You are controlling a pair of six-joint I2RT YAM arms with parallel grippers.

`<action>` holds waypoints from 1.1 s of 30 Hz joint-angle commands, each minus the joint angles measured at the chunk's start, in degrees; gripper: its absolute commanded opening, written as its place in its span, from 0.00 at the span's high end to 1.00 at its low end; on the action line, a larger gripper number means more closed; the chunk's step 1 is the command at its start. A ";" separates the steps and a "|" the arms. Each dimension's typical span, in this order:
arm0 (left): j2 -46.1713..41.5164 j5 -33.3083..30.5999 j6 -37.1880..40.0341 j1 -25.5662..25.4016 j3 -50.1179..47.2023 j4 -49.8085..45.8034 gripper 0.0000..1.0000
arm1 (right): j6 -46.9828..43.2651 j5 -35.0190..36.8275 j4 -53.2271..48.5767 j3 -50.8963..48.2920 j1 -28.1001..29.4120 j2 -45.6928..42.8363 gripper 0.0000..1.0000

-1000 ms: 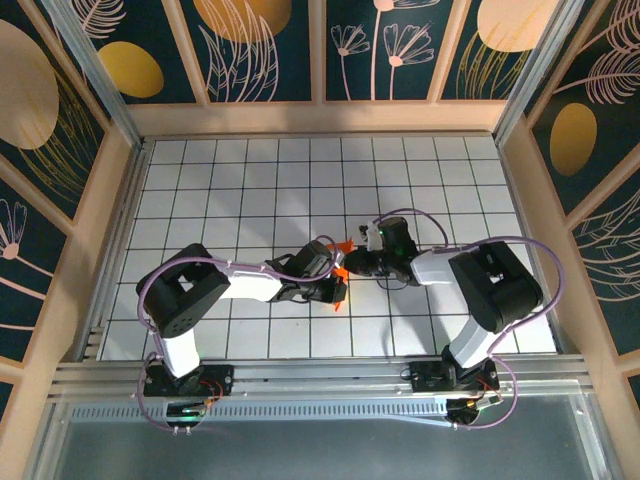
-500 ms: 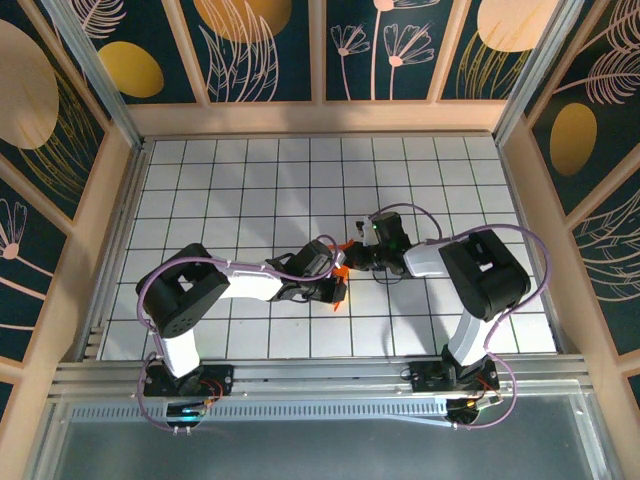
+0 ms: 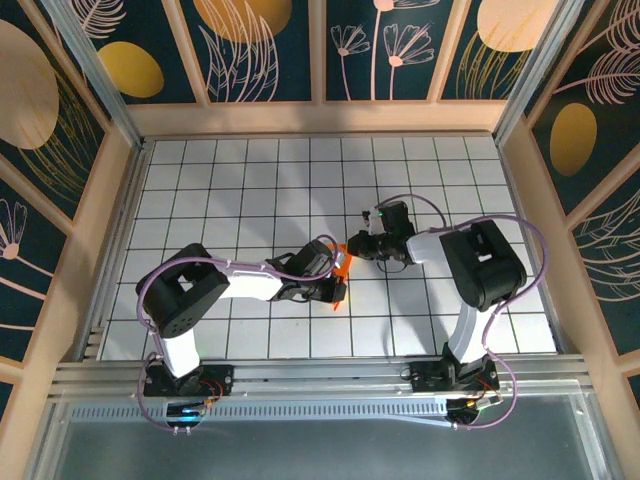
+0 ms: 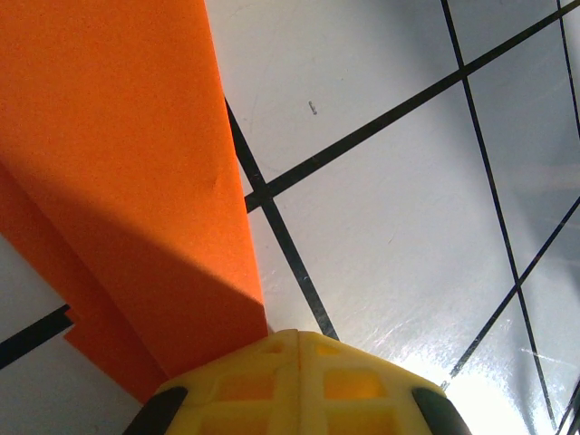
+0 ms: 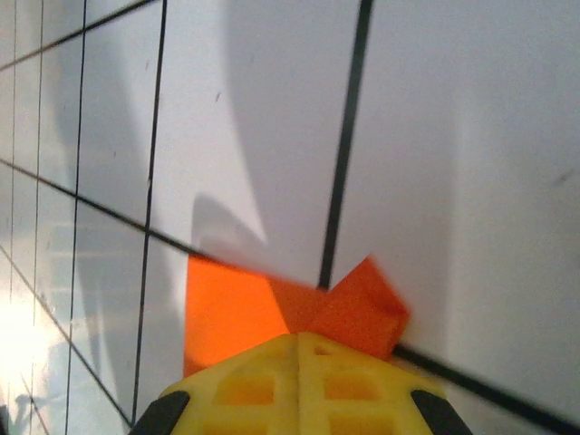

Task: Fold a paper plane with a square sheet of paper (fold left side to right side)
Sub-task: Fold the wing for the fifth time at the center of the table.

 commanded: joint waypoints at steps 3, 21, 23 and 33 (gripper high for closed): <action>2.15 -4.72 0.77 0.60 -2.13 -11.25 1.00 | -2.91 5.31 -3.43 3.89 -4.27 4.80 1.00; 0.99 -6.61 2.65 0.51 -1.50 -7.96 1.00 | -0.90 -3.51 -6.62 -0.21 -6.70 -10.19 1.00; 1.04 -6.83 3.90 0.50 -0.94 -8.29 1.00 | 1.46 -6.15 -5.81 -3.32 -5.61 -12.52 1.00; 1.57 -8.24 7.52 0.52 0.90 -10.14 1.00 | 10.24 -6.90 0.20 -7.51 3.37 -10.29 1.00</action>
